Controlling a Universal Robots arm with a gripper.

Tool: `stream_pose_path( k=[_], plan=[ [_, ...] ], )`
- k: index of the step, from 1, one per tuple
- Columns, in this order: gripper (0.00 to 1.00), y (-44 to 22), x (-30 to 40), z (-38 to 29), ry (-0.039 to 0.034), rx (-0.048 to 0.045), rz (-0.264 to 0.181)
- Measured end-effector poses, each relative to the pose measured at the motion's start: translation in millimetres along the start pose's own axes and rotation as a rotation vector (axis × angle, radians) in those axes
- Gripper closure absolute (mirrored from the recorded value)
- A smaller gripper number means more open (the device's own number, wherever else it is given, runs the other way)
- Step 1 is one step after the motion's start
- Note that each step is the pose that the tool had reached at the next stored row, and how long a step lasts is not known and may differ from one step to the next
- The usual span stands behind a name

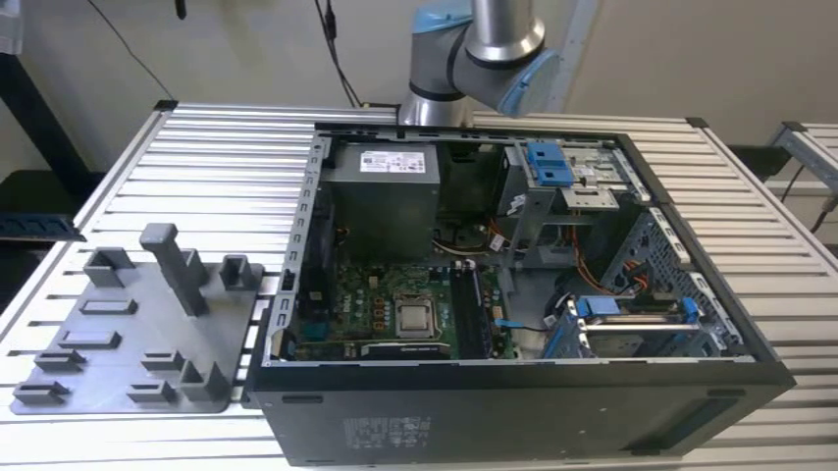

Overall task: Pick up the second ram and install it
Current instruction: 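Pick up the second ram and move it above second insertion slot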

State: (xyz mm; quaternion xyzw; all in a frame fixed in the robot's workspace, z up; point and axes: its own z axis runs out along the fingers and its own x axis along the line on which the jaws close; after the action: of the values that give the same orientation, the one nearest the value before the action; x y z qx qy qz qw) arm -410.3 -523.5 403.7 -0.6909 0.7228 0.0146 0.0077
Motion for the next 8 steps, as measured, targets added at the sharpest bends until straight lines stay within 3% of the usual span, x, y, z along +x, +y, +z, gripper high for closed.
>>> stream_pose_path(
  k=[8],
  plan=[
    [0.86, -11.1, -0.5, -0.1, 0.0001, -0.001, 0.0]
  ],
)
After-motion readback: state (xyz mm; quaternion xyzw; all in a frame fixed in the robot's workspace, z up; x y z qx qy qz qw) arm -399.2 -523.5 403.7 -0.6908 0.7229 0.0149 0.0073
